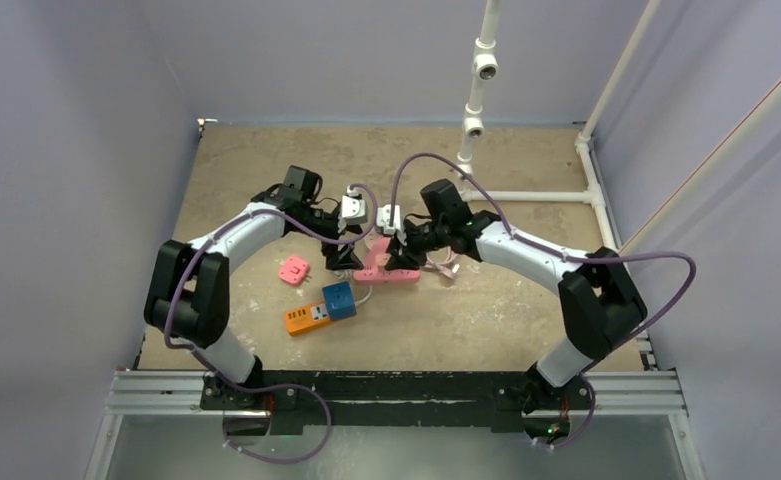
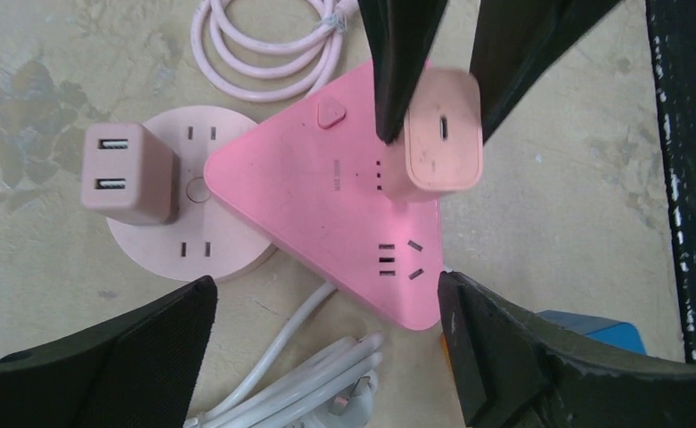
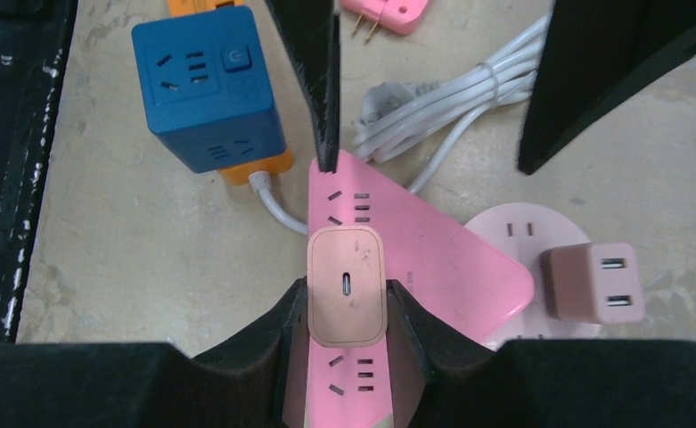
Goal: Insert the plug
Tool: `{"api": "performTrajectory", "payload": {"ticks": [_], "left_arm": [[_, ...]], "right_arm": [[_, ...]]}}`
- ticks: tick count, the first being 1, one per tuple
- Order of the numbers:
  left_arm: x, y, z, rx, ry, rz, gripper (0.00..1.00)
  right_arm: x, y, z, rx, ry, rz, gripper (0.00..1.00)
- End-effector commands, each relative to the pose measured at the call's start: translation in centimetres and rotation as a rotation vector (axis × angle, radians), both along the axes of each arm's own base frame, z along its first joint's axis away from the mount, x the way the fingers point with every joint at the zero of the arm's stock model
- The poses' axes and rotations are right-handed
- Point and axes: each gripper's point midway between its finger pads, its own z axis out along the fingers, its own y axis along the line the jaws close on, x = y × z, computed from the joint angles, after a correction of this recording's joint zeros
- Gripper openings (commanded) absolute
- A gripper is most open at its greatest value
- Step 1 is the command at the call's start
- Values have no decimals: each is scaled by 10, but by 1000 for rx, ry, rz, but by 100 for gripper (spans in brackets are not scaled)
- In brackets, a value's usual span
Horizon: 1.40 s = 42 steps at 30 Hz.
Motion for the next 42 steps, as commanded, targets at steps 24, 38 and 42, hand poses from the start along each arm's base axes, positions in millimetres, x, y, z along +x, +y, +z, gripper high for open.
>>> {"api": "performTrajectory", "payload": {"ticks": [24,38,42], "left_arm": [[74,20,-29,203,-238,208,99],[78,10,39,62,-124,219,99],[65,5,51,25,-74,195,99]], "right_arm": [[50,-28,108,287,-229,-202,0],[61,3,70,276,-111,-261,0],[60,8,63,275,-84,-288,0]]}}
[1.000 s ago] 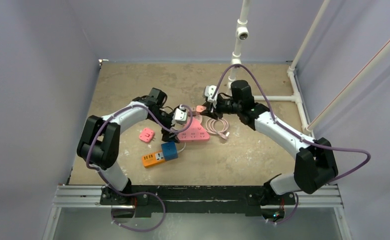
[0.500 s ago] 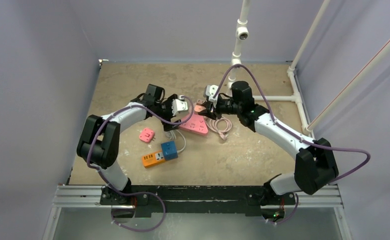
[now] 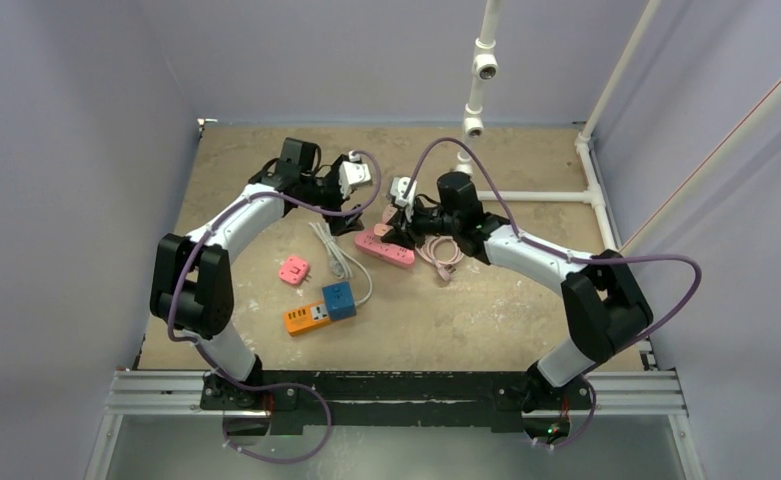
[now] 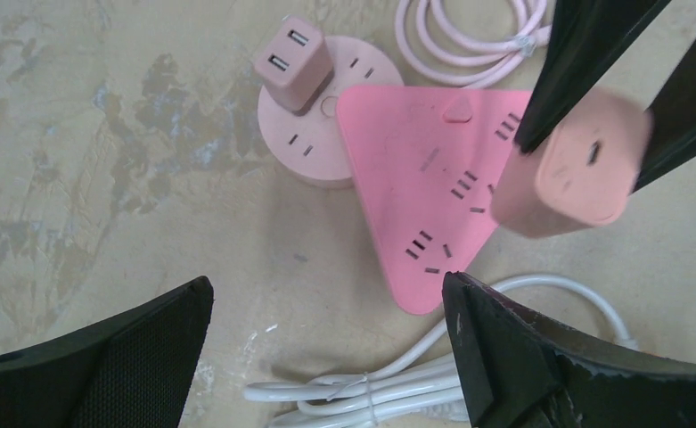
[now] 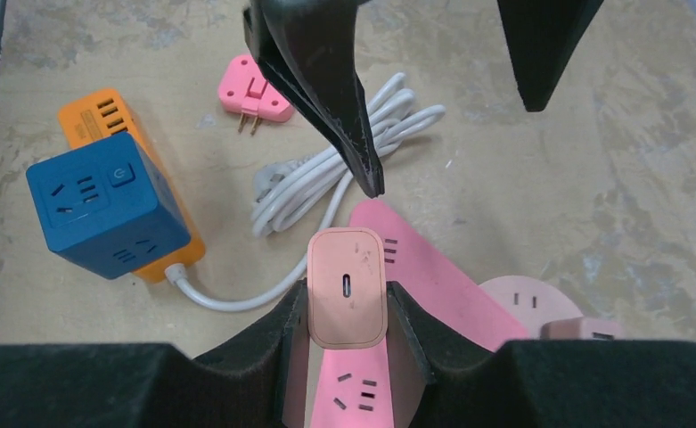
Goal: Insert the plug
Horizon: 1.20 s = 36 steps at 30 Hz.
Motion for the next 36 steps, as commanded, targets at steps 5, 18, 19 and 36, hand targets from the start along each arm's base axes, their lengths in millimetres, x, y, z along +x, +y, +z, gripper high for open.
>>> {"api": "performTrajectory", "payload": {"ticks": [5,18,19,36], "left_arm": [[-24,-16,36,-148,117,-27,94],[-27,-34,31,-181,173,-50,85],[-27,-35,29,-181,178,-49,84],[-23,-34,0,-148,224,-9,77]], "right_arm": [[3,9,12,46,-6,-75,0],[12,8,-16,-19,11,-137,0],[13,7,-16,-20,8,-139,0],[7,6,-42,-63,-3,-85,0]]}}
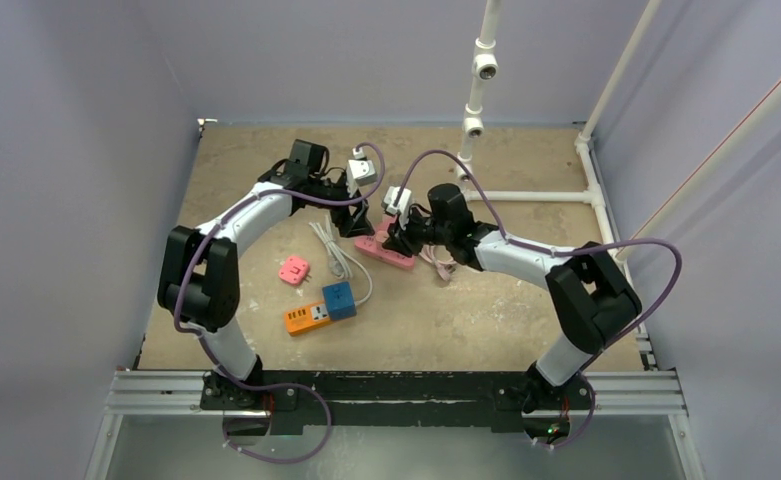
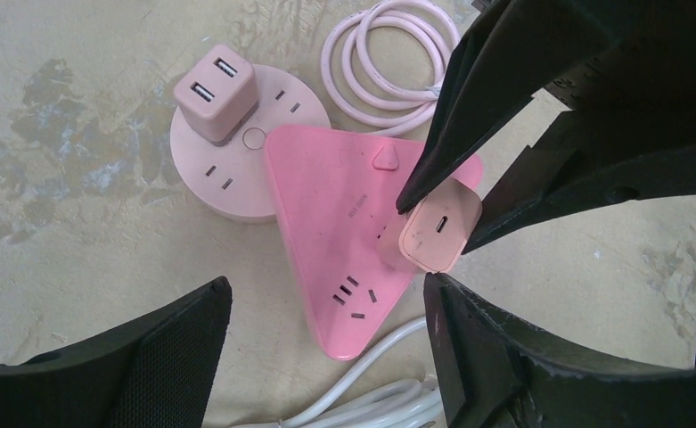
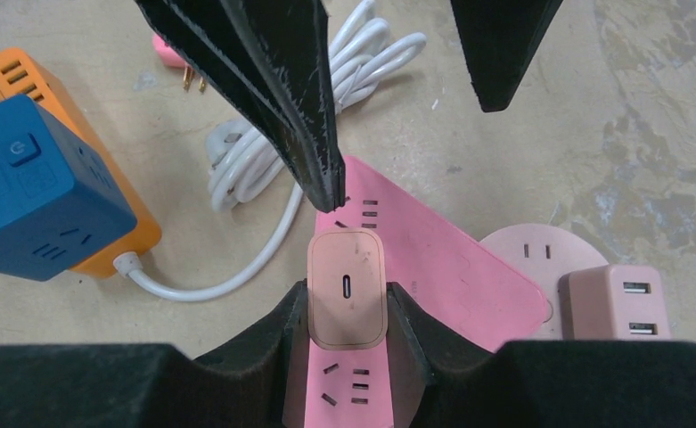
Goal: Insert the plug
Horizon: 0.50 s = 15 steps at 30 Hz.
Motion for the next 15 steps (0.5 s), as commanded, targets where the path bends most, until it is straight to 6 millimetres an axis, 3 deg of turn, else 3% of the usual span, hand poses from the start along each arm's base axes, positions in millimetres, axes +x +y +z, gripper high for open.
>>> {"api": "performTrajectory", "payload": {"ticks": [1,15], "left_arm": [[1,-8,-1,-24,9,-2,77],[-10,-11,-14,2,21,-36,76]], "right_arm": [[0,6,3,17,-48,39,0],[5,4,-7,-19,-48,29,0]]}}
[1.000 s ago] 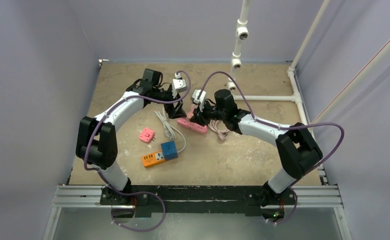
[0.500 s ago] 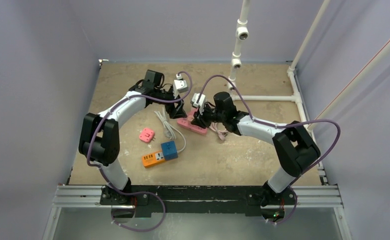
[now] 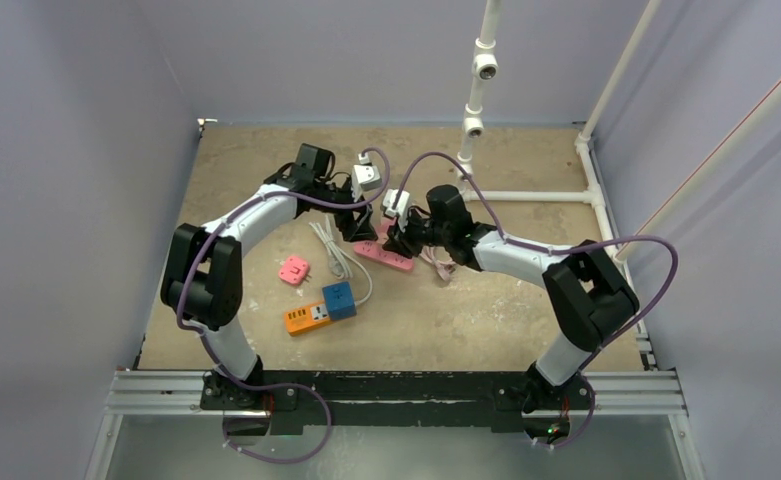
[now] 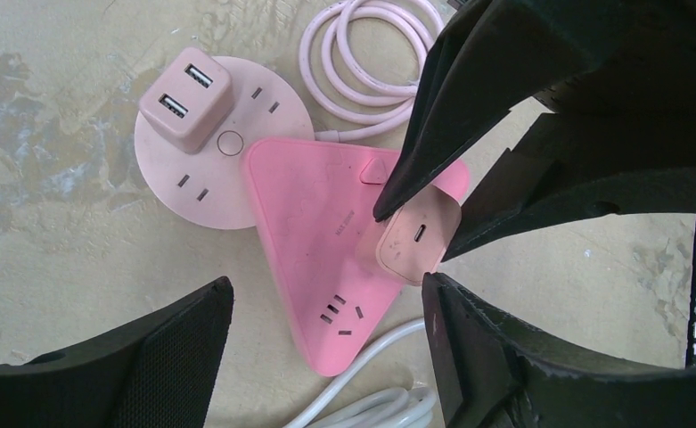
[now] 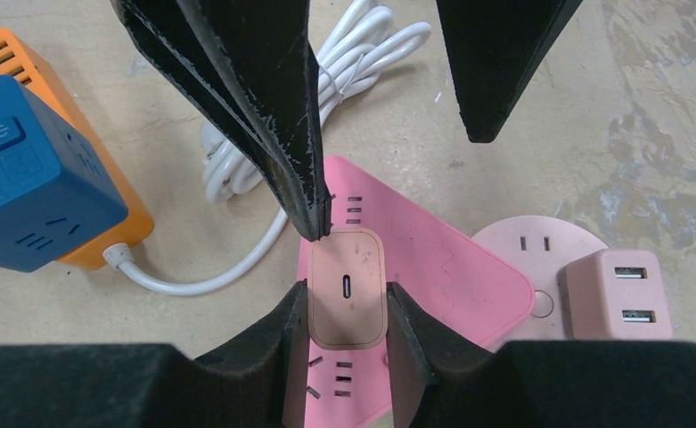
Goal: Insert the plug
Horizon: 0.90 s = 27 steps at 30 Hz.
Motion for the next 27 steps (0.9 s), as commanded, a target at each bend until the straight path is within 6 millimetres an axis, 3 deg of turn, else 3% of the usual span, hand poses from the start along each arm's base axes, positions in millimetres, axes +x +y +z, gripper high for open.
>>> {"api": "performTrajectory", "payload": {"ticks": [1,10,21,27], "left_arm": [[-4,-1,-5,3,-10,-23,76],[-8,4,-13,33,-16,-31,71],[-2,-2,-10,9,-5,-14,68],[-6,-5,-12,13,8,-24,65]], "right_arm": [[6,6,2,1,-41,16,0],[7,11,-7,-16,-24,38,0],[0,11,-18,-50,-18,37,0],[-9,17,-10,-46,-50,46,0]]}}
